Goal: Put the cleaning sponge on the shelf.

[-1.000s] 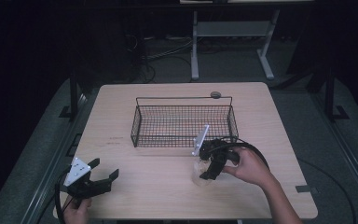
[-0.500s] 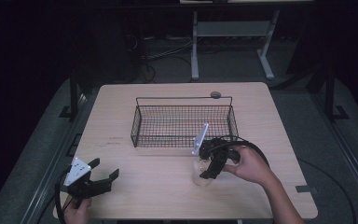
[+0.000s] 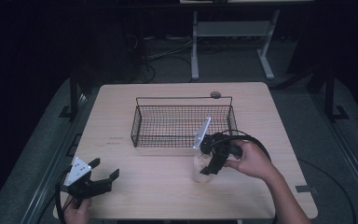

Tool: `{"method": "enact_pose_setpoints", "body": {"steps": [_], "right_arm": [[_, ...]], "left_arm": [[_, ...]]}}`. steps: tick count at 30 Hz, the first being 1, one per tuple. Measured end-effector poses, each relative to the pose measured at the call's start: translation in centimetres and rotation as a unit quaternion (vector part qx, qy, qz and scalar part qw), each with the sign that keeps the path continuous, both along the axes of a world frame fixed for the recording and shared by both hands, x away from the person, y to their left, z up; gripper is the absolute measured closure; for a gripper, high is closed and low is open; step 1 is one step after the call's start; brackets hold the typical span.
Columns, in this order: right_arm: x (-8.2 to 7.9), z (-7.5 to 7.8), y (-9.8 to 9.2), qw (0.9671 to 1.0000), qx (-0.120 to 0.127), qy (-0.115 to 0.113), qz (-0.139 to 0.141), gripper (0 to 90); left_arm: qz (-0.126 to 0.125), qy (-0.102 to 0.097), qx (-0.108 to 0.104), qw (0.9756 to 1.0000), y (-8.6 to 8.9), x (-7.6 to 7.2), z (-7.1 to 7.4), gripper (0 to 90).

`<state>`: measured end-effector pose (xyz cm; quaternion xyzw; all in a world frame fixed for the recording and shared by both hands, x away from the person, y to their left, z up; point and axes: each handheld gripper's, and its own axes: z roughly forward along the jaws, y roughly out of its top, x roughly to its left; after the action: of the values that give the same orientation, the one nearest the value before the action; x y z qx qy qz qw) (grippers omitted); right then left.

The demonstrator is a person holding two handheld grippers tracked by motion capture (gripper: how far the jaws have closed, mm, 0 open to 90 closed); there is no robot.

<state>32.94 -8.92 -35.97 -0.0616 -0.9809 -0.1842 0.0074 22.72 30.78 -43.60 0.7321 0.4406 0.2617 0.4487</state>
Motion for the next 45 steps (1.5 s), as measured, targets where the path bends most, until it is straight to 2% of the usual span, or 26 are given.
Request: {"method": "enact_pose_setpoints", "body": {"steps": [3, 18, 34, 45], "right_arm": [[0.2, 0.4, -0.1, 1.0000, 0.007, 0.002, 0.000, 28.0], [1.3, 1.8, -0.1, 1.0000, 0.002, 0.006, -0.001, 28.0], [1.8, 2.2, 0.0, 1.0000, 0.005, 0.007, -0.004, 28.0], [2.9, 3.3, 0.3, 0.9999, 0.006, 0.006, -0.010, 28.0]], "left_arm": [[0.000, -0.001, -0.001, 1.0000, 0.0, 0.0, 0.0, 13.9], [0.001, -0.001, -0.001, 1.0000, 0.1, 0.0, 0.0, 13.9], [0.001, -0.001, -0.002, 1.0000, 0.1, 0.0, 0.0, 13.9], [0.001, -0.001, -0.001, 1.0000, 0.2, 0.0, 0.0, 13.9]]}}
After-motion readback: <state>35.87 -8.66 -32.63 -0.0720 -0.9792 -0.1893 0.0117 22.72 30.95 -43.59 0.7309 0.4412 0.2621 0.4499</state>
